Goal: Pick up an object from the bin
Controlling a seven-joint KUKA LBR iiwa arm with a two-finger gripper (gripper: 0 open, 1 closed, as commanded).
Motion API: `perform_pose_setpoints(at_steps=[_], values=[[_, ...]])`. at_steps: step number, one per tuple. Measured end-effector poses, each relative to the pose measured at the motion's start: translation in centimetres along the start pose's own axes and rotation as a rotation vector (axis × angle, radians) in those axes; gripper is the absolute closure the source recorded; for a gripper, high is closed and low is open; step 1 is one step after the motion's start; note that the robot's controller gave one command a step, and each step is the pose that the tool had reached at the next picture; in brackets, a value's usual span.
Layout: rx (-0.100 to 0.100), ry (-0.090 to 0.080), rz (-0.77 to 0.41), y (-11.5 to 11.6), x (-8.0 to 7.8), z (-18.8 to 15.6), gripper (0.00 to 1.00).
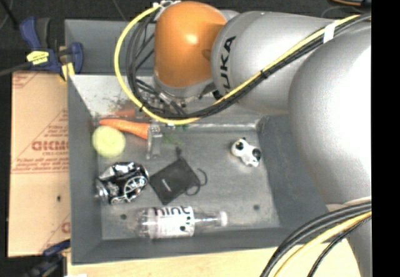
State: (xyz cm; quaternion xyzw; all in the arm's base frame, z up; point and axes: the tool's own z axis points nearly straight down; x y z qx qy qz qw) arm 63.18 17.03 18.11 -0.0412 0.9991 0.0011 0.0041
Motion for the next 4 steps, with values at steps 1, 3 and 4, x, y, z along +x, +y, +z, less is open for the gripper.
perform_pose_setpoints(at_steps=[1,3,4], values=[[0.0,-0.001,-0.125,-2.2,1.0,6.0,0.0],[-0.001,-0.003,0.087,-5.9,0.9,7.6,0.0],[0.0,-0.001,-0.06,-6.4,1.7,8.4,0.0]])
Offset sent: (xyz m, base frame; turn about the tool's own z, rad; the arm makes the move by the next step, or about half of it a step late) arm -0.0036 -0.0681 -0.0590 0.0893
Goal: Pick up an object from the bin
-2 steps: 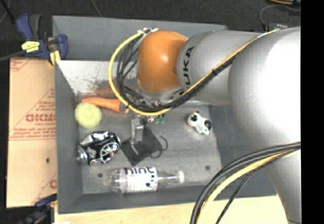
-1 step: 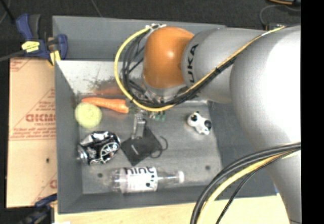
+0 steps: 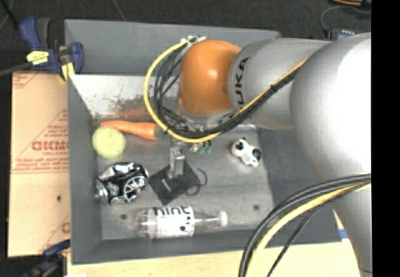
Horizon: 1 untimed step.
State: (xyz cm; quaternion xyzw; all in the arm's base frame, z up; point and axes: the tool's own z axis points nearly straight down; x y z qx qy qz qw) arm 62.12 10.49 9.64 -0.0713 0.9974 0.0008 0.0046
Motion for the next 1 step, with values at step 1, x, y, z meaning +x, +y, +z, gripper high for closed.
perform_pose_setpoints(at_steps=[1], values=[[0.0,-0.003,-0.218,-0.51,1.78,1.39,0.0]])
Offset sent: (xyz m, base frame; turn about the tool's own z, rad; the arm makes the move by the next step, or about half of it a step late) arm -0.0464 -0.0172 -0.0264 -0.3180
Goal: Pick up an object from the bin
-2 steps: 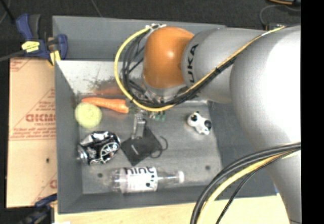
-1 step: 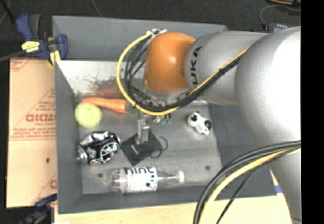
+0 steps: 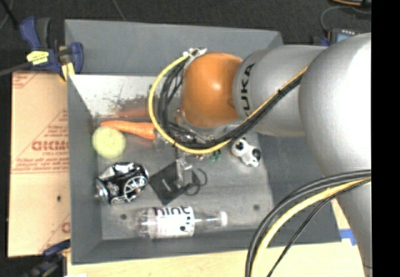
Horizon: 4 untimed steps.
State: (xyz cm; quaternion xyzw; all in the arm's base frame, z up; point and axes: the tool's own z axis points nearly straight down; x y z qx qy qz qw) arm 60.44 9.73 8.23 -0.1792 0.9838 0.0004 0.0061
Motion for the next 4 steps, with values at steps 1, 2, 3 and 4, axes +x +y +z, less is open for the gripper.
perform_pose_setpoints(at_steps=[1,2,3,4], values=[[-0.001,0.0,-0.097,0.1,3.1,1.1,1.0],[-0.001,0.0,-0.095,0.1,3.1,1.1,1.0],[-0.001,-0.003,-0.124,0.4,4.1,-9.8,1.0],[-0.001,-0.003,-0.123,0.4,4.1,-9.8,1.0]])
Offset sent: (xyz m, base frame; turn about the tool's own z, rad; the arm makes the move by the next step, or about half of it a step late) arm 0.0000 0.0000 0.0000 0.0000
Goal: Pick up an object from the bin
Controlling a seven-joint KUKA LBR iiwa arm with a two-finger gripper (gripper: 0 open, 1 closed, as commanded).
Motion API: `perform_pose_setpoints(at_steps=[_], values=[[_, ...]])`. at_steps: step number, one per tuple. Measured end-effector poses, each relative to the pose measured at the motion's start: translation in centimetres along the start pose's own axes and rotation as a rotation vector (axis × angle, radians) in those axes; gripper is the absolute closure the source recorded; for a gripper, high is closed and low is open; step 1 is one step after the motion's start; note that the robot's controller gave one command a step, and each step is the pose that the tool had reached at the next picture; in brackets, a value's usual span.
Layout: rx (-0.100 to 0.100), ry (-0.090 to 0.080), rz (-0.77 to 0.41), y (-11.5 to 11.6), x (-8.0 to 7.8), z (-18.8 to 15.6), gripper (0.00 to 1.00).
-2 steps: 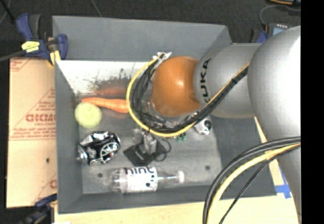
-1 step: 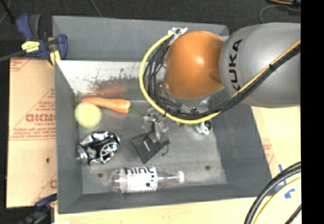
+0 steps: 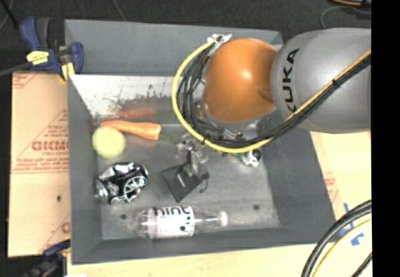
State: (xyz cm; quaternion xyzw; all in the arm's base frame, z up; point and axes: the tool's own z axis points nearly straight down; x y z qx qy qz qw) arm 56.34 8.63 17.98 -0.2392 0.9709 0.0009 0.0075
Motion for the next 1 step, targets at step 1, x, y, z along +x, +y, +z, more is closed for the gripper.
perform_pose_setpoints(at_steps=[1], values=[[0.0,0.0,0.0,0.01,0.02,-0.09,1.0]])
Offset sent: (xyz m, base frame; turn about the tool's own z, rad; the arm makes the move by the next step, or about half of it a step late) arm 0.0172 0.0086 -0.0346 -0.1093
